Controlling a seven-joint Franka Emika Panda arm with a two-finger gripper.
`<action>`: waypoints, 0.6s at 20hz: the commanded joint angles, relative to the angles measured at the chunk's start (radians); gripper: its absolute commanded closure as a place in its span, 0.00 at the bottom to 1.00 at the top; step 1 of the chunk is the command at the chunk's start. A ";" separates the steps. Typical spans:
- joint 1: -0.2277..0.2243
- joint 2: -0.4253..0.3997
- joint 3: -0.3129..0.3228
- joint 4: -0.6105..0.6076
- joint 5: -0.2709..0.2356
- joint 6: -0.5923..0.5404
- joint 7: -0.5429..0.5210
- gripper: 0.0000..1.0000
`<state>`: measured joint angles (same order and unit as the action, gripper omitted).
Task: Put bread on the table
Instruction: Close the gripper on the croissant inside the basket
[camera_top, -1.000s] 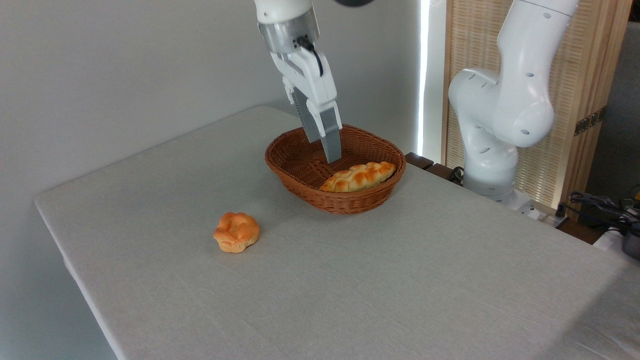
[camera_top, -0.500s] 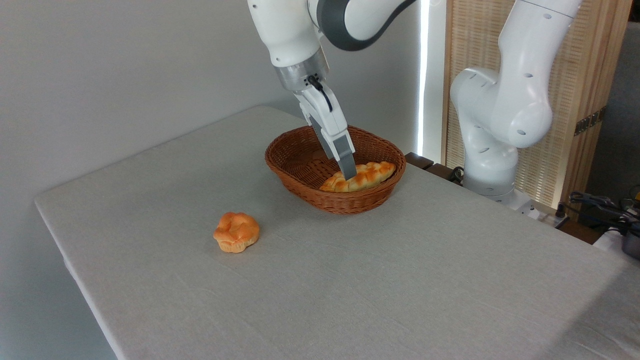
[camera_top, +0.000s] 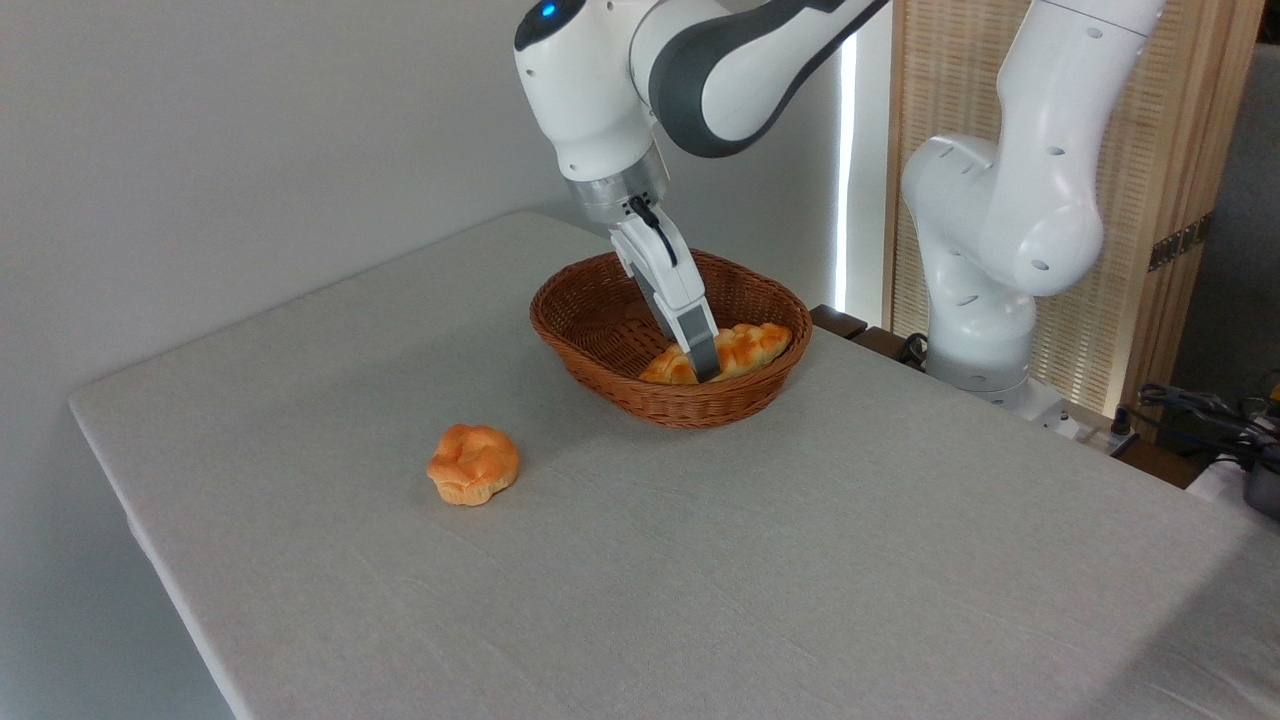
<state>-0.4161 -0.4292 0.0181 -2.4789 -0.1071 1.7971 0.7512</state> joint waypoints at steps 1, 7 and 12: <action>-0.009 -0.005 0.006 -0.043 -0.008 0.059 0.013 0.17; -0.010 0.001 0.006 -0.049 -0.013 0.067 0.020 0.97; -0.010 0.001 0.006 -0.048 -0.013 0.056 0.020 0.97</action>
<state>-0.4162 -0.4287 0.0181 -2.5117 -0.1070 1.8407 0.7512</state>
